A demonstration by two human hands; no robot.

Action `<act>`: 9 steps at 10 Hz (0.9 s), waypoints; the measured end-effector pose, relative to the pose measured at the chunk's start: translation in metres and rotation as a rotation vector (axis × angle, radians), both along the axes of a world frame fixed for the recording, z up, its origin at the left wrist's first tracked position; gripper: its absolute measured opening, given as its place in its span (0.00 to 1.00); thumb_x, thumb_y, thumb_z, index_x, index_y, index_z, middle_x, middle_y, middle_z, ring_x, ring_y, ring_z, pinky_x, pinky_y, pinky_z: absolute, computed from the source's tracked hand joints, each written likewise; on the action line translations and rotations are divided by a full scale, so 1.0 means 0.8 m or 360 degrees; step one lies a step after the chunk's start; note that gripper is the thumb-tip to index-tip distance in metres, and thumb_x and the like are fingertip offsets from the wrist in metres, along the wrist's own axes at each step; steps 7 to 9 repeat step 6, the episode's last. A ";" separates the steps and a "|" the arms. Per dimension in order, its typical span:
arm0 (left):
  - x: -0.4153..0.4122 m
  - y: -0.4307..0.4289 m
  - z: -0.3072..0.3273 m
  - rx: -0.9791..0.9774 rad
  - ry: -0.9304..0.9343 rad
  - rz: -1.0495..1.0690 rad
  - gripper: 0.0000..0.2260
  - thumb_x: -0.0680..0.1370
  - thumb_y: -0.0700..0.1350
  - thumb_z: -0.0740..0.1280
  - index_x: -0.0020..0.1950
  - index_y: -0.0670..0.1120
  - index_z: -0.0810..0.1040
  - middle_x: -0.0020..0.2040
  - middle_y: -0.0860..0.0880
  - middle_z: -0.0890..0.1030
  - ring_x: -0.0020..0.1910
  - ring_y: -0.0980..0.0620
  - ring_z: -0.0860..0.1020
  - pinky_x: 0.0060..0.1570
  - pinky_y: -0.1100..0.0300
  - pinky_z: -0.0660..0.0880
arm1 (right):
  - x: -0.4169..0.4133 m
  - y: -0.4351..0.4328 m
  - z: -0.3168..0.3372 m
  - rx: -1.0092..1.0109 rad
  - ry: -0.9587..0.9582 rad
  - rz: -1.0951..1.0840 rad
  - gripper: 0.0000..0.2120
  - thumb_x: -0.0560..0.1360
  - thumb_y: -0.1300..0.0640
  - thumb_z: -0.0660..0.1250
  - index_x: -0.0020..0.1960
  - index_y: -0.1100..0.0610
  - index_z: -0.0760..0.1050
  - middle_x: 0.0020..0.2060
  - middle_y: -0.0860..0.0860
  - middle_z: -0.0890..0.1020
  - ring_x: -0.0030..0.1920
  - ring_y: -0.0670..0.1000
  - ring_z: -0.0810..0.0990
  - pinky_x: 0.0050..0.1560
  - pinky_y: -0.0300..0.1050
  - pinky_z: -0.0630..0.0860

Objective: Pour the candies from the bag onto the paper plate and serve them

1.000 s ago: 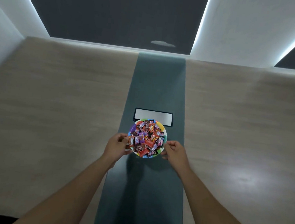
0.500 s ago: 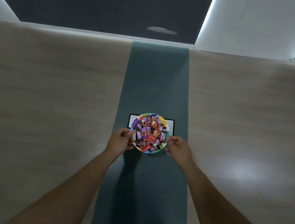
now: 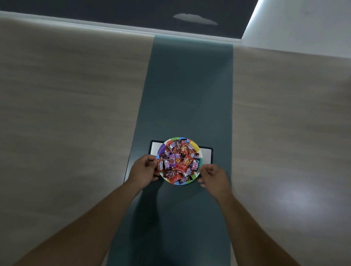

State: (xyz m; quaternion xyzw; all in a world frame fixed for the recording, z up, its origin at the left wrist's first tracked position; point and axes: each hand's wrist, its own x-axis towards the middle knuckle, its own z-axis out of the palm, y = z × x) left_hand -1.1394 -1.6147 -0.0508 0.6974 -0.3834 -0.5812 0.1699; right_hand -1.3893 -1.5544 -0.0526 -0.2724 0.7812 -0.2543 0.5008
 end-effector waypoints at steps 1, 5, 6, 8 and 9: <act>0.000 -0.006 -0.010 0.0012 -0.0013 -0.0013 0.08 0.87 0.44 0.63 0.62 0.44 0.80 0.54 0.41 0.87 0.50 0.41 0.87 0.48 0.51 0.86 | 0.000 -0.005 -0.009 0.0011 0.0012 0.0005 0.06 0.84 0.56 0.69 0.58 0.58 0.80 0.42 0.53 0.88 0.38 0.50 0.86 0.50 0.55 0.86; 0.003 -0.004 0.001 0.0017 0.0099 0.0138 0.10 0.87 0.41 0.64 0.66 0.42 0.79 0.58 0.41 0.86 0.55 0.39 0.87 0.53 0.52 0.85 | 0.006 0.005 -0.001 -0.0056 0.0043 -0.0020 0.08 0.86 0.53 0.66 0.62 0.54 0.78 0.52 0.52 0.86 0.41 0.51 0.86 0.47 0.55 0.86; 0.011 0.018 0.012 0.0011 0.0032 0.0115 0.09 0.87 0.41 0.64 0.66 0.44 0.80 0.56 0.45 0.85 0.51 0.43 0.87 0.56 0.50 0.86 | 0.011 0.026 0.000 -0.0080 0.0127 -0.0013 0.11 0.85 0.50 0.66 0.65 0.52 0.78 0.57 0.51 0.86 0.50 0.54 0.87 0.55 0.60 0.87; 0.011 0.018 0.012 0.0011 0.0032 0.0115 0.09 0.87 0.41 0.64 0.66 0.44 0.80 0.56 0.45 0.85 0.51 0.43 0.87 0.56 0.50 0.86 | 0.011 0.026 0.000 -0.0080 0.0127 -0.0013 0.11 0.85 0.50 0.66 0.65 0.52 0.78 0.57 0.51 0.86 0.50 0.54 0.87 0.55 0.60 0.87; 0.011 0.018 0.012 0.0011 0.0032 0.0115 0.09 0.87 0.41 0.64 0.66 0.44 0.80 0.56 0.45 0.85 0.51 0.43 0.87 0.56 0.50 0.86 | 0.011 0.026 0.000 -0.0080 0.0127 -0.0013 0.11 0.85 0.50 0.66 0.65 0.52 0.78 0.57 0.51 0.86 0.50 0.54 0.87 0.55 0.60 0.87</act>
